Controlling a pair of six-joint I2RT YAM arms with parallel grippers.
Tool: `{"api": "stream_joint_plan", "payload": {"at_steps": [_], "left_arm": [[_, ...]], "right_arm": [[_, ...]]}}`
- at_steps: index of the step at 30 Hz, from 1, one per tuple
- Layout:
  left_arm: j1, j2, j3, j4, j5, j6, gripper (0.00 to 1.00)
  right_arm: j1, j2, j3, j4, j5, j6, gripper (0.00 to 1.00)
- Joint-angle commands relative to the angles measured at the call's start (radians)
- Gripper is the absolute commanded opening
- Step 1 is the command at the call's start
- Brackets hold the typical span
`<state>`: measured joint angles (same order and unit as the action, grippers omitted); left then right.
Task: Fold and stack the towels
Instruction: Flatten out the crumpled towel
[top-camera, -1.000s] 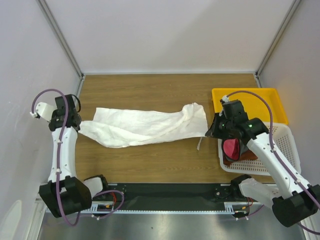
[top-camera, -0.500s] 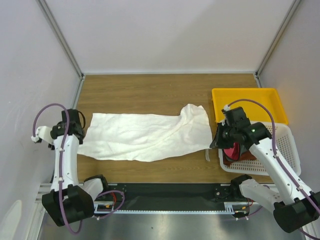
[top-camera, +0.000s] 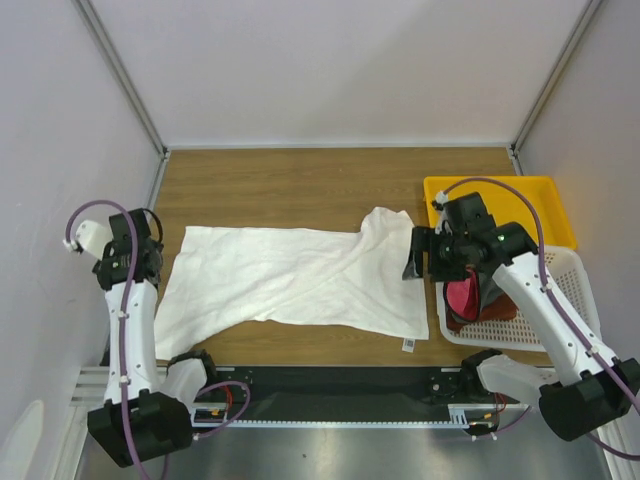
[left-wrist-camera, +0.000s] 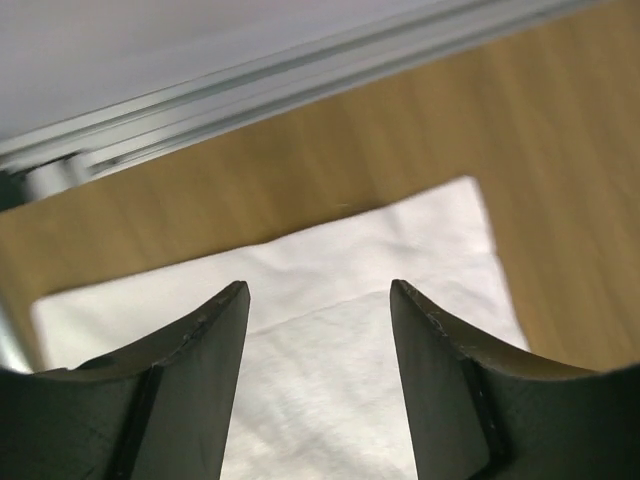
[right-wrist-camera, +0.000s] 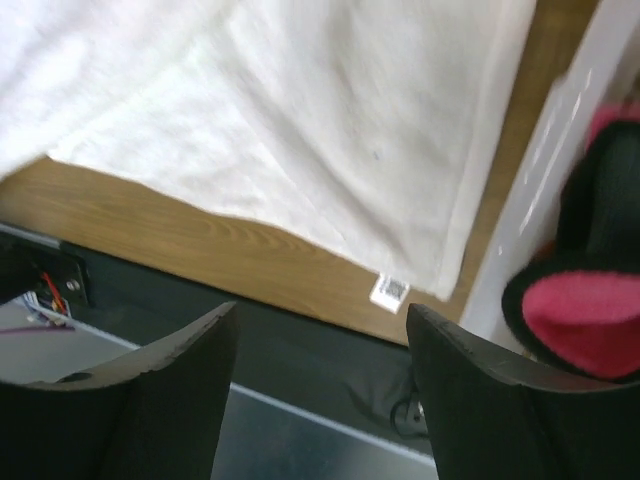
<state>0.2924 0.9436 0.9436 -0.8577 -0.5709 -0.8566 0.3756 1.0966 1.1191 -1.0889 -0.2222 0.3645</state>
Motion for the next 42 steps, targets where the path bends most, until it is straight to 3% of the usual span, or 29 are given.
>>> {"api": "stream_joint_plan", "payload": {"at_steps": [1, 5, 9, 16, 33, 42], "left_arm": [[-0.033, 0.069, 0.075, 0.325, 0.265, 0.280, 0.64], [-0.194, 0.262, 0.181, 0.379, 0.217, 0.271, 0.64], [-0.225, 0.516, 0.257, 0.422, 0.166, 0.255, 0.67], [-0.211, 0.848, 0.438, 0.336, 0.109, 0.304, 0.69], [-0.130, 1.064, 0.495, 0.393, 0.161, 0.272, 0.69], [-0.130, 1.089, 0.477, 0.427, 0.178, 0.251, 0.61]], "right_arm": [[-0.003, 0.054, 0.138, 0.147, 0.035, -0.039, 0.76], [-0.004, 0.111, 0.148, 0.381, 0.027, 0.045, 0.82], [-0.003, 0.181, 0.114, 0.561, 0.012, 0.109, 0.82], [0.023, 0.253, 0.075, 0.558, 0.121, 0.134, 0.81], [0.028, 0.250, 0.015, 0.563, 0.201, 0.185, 0.82], [0.023, 0.247, 0.016, 0.543, 0.216, 0.191, 0.82]]}}
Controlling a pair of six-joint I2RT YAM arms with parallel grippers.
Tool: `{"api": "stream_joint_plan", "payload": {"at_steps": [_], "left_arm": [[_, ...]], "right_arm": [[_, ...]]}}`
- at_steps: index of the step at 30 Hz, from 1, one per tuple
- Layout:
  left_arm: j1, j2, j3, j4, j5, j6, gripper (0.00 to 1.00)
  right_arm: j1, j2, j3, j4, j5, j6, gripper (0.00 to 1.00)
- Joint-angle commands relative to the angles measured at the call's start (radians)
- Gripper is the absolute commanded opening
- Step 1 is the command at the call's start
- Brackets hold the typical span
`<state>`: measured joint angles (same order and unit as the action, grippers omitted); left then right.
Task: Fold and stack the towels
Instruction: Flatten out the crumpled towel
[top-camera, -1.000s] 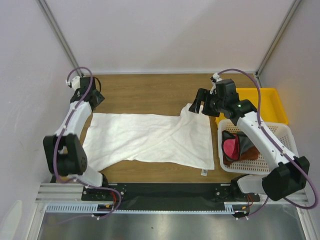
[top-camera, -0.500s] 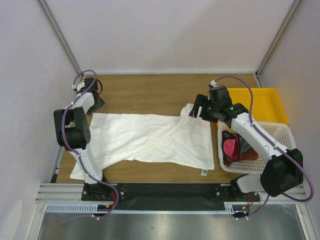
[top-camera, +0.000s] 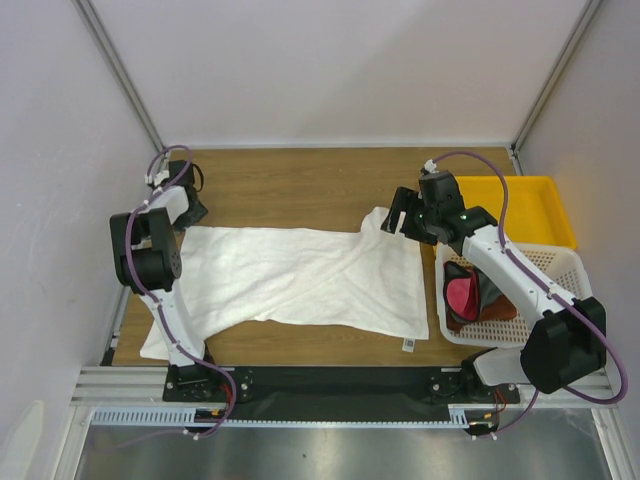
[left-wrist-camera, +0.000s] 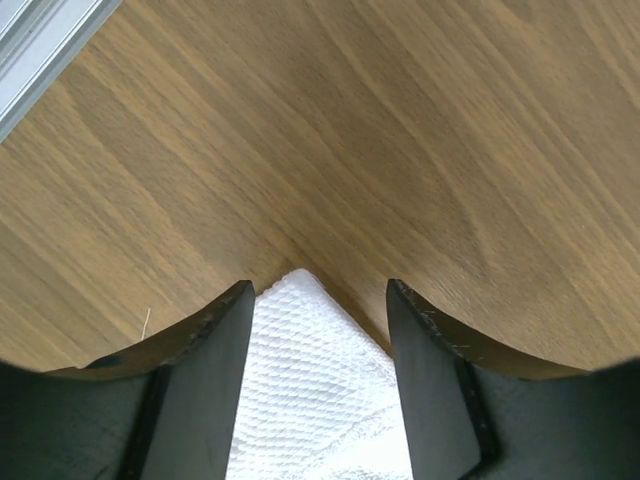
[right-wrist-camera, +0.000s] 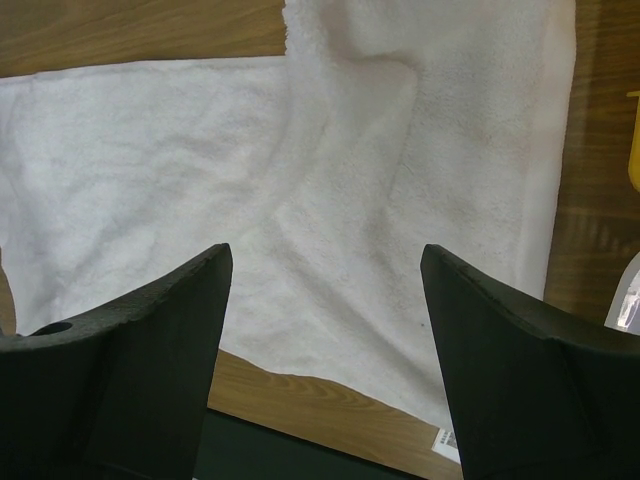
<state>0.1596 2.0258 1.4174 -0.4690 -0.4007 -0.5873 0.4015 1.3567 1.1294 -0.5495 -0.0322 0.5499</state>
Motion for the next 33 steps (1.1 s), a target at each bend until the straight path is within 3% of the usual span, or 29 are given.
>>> {"api": "stream_joint_plan", "payload": {"at_steps": [1, 6, 7, 10, 15, 18, 33], "left_arm": [[0.004, 0.008, -0.001, 0.036, 0.008, -0.020, 0.60], [0.004, 0.007, -0.023, 0.052, 0.008, -0.031, 0.48], [0.004, 0.002, -0.028, 0.053, 0.002, -0.032, 0.38], [0.004, 0.002, -0.034, 0.052, 0.000, -0.037, 0.24], [0.003, 0.013, -0.018, 0.040, 0.006, -0.037, 0.20], [0.004, 0.016, 0.011, 0.036, 0.007, -0.019, 0.01], [0.020, -0.015, 0.242, 0.075, -0.075, 0.090, 0.00]], "right_arm": [[-0.003, -0.014, 0.004, 0.002, 0.028, 0.011, 0.82], [-0.004, -0.028, -0.002, -0.003, 0.031, 0.015, 0.82], [-0.004, -0.030, -0.002, -0.004, 0.031, 0.015, 0.82], [-0.007, -0.028, 0.000, -0.009, 0.031, 0.013, 0.82], [-0.009, -0.031, 0.001, -0.007, 0.031, 0.013, 0.82], [-0.009, -0.033, 0.001, -0.006, 0.031, 0.013, 0.82], [0.003, 0.047, -0.003, 0.054, 0.015, -0.005, 0.81]]}}
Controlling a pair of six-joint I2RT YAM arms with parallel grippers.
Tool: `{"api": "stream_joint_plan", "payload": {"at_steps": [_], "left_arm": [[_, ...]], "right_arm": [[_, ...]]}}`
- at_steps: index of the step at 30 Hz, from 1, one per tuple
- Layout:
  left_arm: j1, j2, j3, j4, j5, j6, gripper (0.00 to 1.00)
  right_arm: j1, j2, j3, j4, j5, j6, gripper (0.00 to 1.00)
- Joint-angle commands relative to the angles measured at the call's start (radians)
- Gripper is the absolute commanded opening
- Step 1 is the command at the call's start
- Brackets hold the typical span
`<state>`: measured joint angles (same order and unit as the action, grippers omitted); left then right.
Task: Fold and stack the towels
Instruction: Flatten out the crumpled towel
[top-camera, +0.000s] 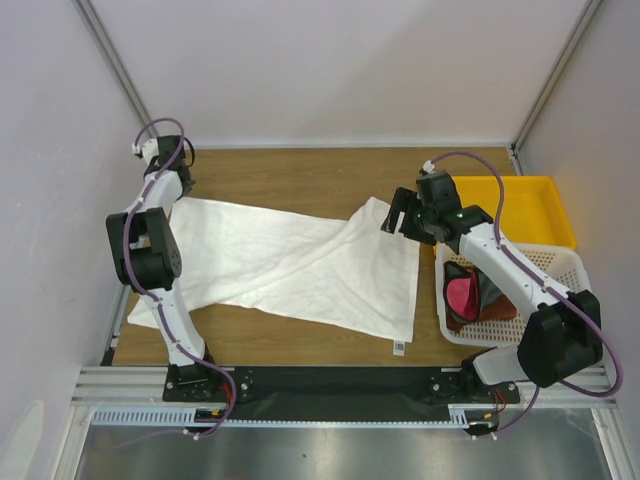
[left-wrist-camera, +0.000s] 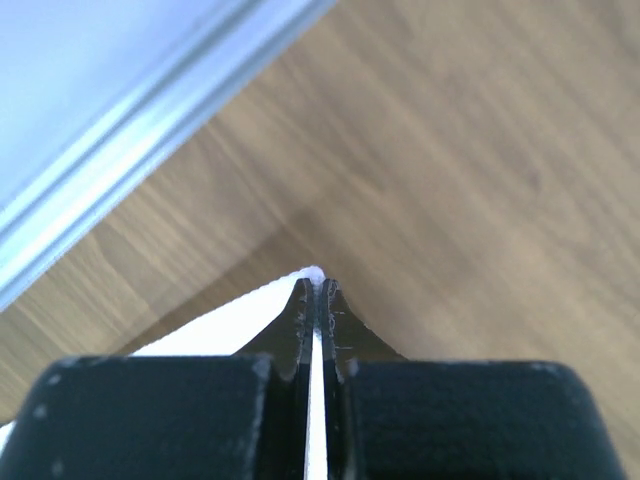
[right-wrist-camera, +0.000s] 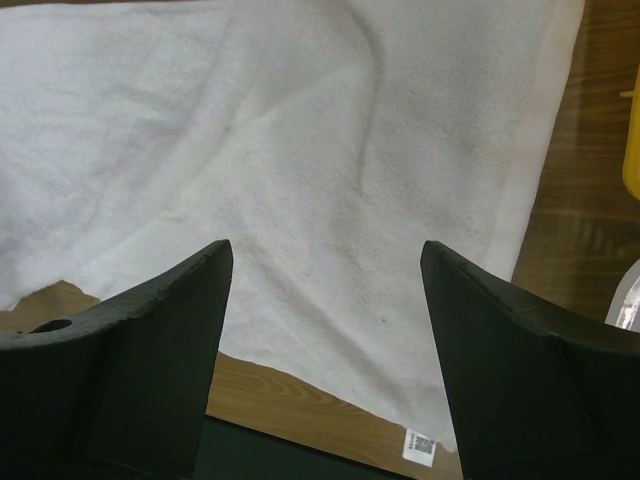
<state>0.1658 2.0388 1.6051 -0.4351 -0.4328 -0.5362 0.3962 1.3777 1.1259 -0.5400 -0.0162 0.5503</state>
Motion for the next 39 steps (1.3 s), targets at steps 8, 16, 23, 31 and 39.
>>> {"api": "stream_joint_plan", "payload": {"at_steps": [8, 16, 23, 31, 39], "left_arm": [[0.014, -0.020, 0.084, 0.065, -0.056, 0.027, 0.00], [0.015, 0.024, 0.128, 0.064, -0.084, 0.010, 0.00], [0.015, 0.050, 0.170, 0.079, -0.081, 0.016, 0.00], [0.015, 0.089, 0.217, 0.085, -0.093, 0.028, 0.00], [0.038, 0.113, 0.251, 0.119, -0.127, 0.018, 0.00]], "right_arm": [[0.092, 0.159, -0.034, 0.089, 0.006, -0.018, 0.78], [0.204, 0.242, -0.063, 0.094, 0.064, 0.014, 0.72], [0.253, 0.285, -0.129, 0.126, 0.094, 0.057, 0.63], [0.290, 0.311, -0.184, 0.104, 0.130, 0.066, 0.53], [0.293, 0.296, -0.224, 0.072, 0.145, 0.060, 0.51]]}}
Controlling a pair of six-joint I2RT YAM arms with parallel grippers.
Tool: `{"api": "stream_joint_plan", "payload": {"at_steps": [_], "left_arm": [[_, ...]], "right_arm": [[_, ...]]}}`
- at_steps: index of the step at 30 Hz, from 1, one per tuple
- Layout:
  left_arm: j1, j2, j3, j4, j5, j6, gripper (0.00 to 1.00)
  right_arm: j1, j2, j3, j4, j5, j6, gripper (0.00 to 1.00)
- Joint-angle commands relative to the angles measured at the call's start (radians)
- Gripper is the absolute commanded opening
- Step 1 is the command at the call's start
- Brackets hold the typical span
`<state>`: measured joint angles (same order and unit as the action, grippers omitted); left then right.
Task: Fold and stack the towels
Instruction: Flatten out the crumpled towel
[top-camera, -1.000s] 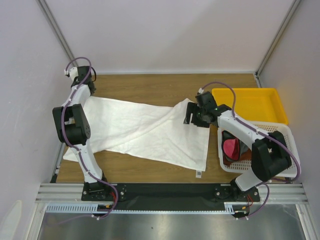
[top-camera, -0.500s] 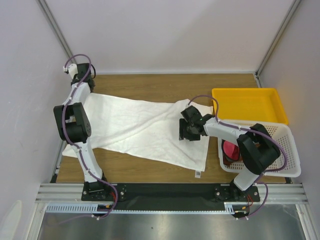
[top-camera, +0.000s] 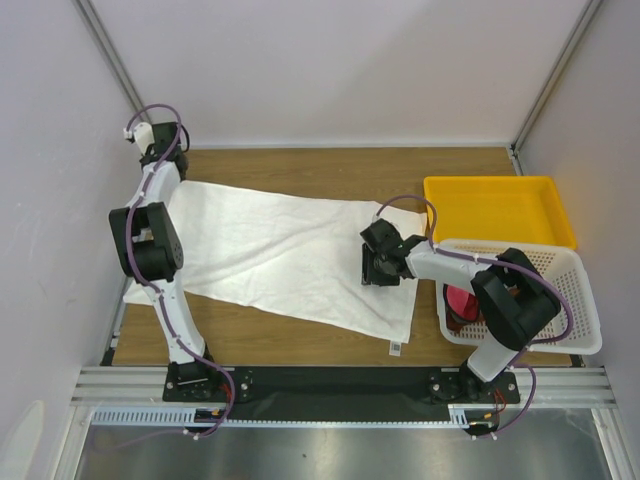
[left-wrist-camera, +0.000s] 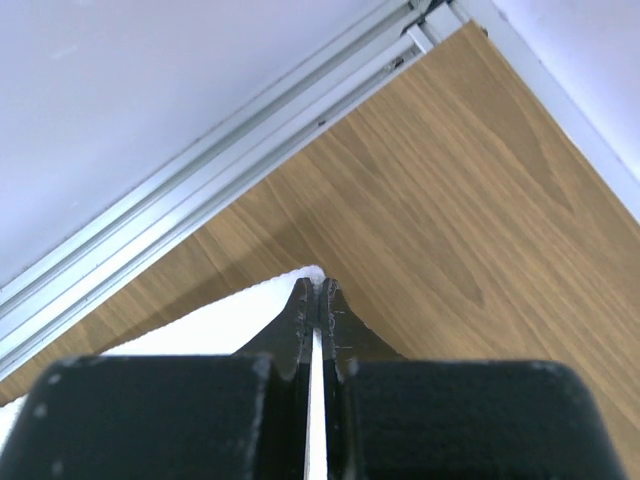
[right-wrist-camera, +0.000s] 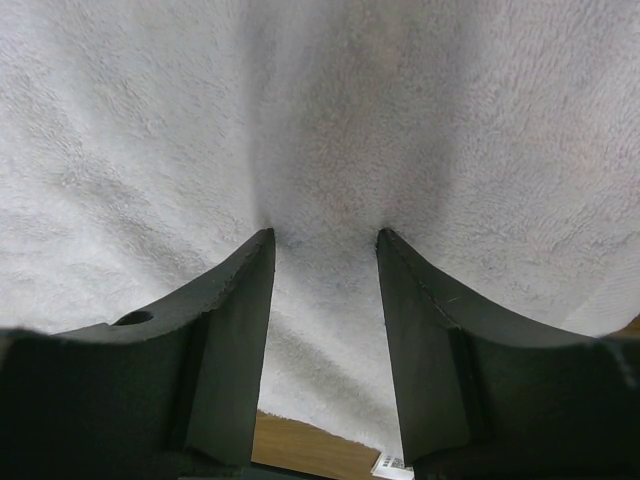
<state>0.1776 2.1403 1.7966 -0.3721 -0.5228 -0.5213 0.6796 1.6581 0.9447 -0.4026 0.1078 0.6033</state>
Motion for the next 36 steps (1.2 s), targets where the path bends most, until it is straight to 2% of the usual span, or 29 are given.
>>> {"api": "stream_joint_plan", "payload": {"at_steps": [1, 11, 16, 18, 20, 21, 23, 24, 26, 27, 29, 31, 32, 36], "left_arm": [[0.031, 0.013, 0.063, 0.062, -0.033, -0.003, 0.00], [0.040, 0.113, 0.191, 0.078, -0.034, 0.023, 0.00], [0.039, 0.142, 0.198, 0.079, -0.019, 0.027, 0.01], [0.039, 0.141, 0.179, 0.079, -0.028, 0.024, 0.04], [0.039, 0.132, 0.165, 0.082, -0.036, 0.030, 0.11], [0.039, 0.127, 0.164, 0.082, -0.037, 0.035, 0.20], [0.039, 0.109, 0.159, 0.079, -0.023, 0.047, 0.30], [0.039, 0.099, 0.158, 0.078, -0.016, 0.049, 0.42], [0.039, 0.061, 0.144, 0.078, 0.012, 0.064, 0.53], [0.036, 0.044, 0.136, 0.081, 0.044, 0.069, 0.65], [0.027, -0.012, 0.107, 0.081, 0.061, 0.081, 0.80], [0.005, -0.060, 0.087, 0.078, 0.076, 0.093, 0.87], [-0.019, -0.081, 0.064, 0.067, 0.073, 0.096, 0.95], [-0.111, -0.239, -0.038, 0.058, 0.064, 0.116, 0.96]], "right_arm": [[0.008, 0.017, -0.044, -0.068, 0.023, 0.004, 0.51], [0.008, 0.048, 0.017, -0.126, 0.059, -0.057, 0.51], [-0.014, 0.060, 0.049, -0.137, 0.047, -0.076, 0.51], [-0.020, 0.058, 0.069, -0.143, 0.046, -0.091, 0.52], [-0.037, 0.052, 0.081, -0.157, 0.041, -0.103, 0.52], [-0.044, 0.051, 0.103, -0.165, 0.030, -0.115, 0.53], [-0.064, 0.031, 0.132, -0.191, 0.020, -0.131, 0.54], [-0.068, 0.023, 0.147, -0.199, 0.012, -0.135, 0.55], [-0.081, -0.006, 0.192, -0.203, 0.004, -0.151, 0.56], [-0.086, -0.018, 0.204, -0.196, -0.003, -0.152, 0.57], [-0.098, -0.035, 0.210, -0.142, -0.014, -0.155, 0.59], [-0.127, -0.026, 0.216, -0.114, -0.034, -0.146, 0.62], [-0.138, -0.009, 0.229, -0.104, -0.037, -0.123, 0.62], [-0.181, 0.005, 0.223, -0.035, 0.000, -0.079, 0.62]]}}
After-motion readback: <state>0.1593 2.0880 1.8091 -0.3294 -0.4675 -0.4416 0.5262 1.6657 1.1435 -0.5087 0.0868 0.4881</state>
